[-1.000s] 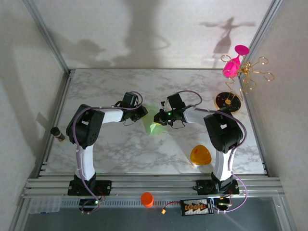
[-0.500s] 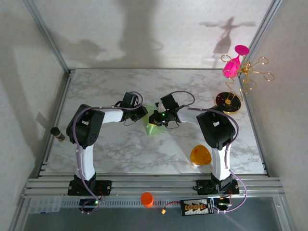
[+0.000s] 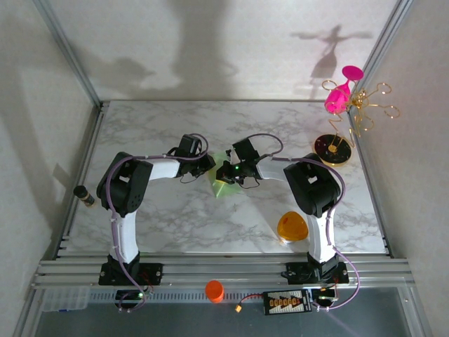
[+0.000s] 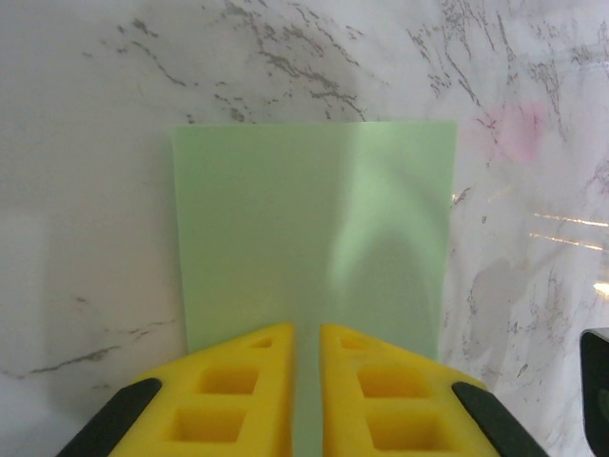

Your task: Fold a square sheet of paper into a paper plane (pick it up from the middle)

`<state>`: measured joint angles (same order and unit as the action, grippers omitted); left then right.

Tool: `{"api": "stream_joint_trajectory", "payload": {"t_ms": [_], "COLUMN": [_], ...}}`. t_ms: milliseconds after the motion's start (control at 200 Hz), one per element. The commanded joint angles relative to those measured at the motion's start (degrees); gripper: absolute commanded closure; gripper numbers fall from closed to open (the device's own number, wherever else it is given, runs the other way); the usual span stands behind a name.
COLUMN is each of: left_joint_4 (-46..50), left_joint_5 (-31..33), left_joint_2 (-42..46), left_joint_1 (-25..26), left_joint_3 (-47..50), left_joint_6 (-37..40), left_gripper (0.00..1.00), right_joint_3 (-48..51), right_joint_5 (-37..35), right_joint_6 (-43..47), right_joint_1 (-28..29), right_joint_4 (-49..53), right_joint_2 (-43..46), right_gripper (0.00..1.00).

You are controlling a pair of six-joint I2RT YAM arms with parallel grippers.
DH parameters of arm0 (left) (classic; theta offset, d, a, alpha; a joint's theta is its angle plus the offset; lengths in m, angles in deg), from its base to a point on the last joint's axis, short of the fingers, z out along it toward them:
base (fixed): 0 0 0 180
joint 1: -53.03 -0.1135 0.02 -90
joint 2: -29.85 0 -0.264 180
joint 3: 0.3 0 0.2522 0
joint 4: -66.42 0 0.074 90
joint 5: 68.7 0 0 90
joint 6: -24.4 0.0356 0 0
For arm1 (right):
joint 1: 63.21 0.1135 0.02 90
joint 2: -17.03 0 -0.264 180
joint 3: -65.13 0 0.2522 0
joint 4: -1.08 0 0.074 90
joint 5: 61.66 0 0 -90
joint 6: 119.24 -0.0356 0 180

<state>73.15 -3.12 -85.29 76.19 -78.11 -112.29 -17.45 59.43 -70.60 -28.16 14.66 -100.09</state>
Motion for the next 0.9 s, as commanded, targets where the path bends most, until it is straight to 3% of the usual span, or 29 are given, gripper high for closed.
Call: {"api": "stream_joint_trajectory", "payload": {"t_ms": [0, 896], "left_joint_4": [2.37, 2.46], "left_joint_5": [-0.27, -0.54], "left_joint_2": [-2.28, -2.41], "left_joint_1": [0.56, 0.75], "left_joint_3": [0.68, 0.77], "left_joint_6": [-0.14, -0.32], "left_gripper": [0.84, 0.84], "right_joint_3": [-1.20, -1.01], "right_joint_5": [-1.18, -2.08], "right_joint_6": [-0.23, -1.61], "right_joint_1": [0.68, 0.65], "right_joint_4": [-0.17, -1.40], "right_joint_2": [-1.35, -2.19], "right_gripper": [1.00, 1.00]}}
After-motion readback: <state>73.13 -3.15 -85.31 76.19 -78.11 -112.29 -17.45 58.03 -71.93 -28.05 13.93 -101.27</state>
